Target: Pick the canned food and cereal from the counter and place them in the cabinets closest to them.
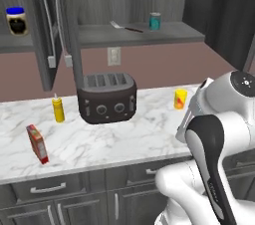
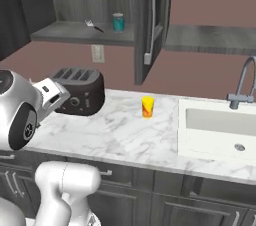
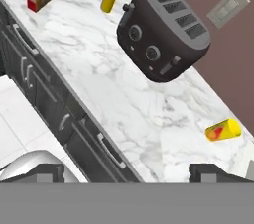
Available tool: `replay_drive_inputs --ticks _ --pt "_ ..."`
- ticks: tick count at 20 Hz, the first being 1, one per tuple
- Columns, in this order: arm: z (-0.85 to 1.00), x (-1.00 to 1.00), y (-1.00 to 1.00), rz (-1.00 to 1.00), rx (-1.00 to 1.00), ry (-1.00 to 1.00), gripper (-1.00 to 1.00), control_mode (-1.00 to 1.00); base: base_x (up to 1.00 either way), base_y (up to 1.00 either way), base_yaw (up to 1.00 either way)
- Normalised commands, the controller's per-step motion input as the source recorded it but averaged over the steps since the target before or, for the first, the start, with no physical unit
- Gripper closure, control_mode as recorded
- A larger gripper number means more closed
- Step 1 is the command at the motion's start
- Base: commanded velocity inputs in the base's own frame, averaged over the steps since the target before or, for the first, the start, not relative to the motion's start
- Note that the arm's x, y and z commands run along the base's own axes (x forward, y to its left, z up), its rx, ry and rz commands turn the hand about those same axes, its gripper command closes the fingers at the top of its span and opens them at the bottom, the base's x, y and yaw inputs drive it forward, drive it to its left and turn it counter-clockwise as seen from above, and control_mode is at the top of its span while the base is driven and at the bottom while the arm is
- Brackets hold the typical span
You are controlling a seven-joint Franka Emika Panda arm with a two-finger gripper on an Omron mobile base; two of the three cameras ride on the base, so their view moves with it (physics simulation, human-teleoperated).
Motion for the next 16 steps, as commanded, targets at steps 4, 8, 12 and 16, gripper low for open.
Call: replay_drive_inputs --ticks 4,8,12,16 --pt "0.0 0.0 0.0 0.0 0.0 0.0 -1.0 1.0 -0.25 0.4 0.0" --pt "0.0 0.0 0.0 0.0 0.0 0.0 -1.0 1.0 -0.16 0.58 0.0" --pt "0.0 0.0 0.0 0.0 0.0 0.0 -1.0 1.0 -0.26 0.68 0.0" --pt "0.0 0.0 0.0 0.0 0.0 0.0 -1.0 1.0 -0.38 0.71 0.0"
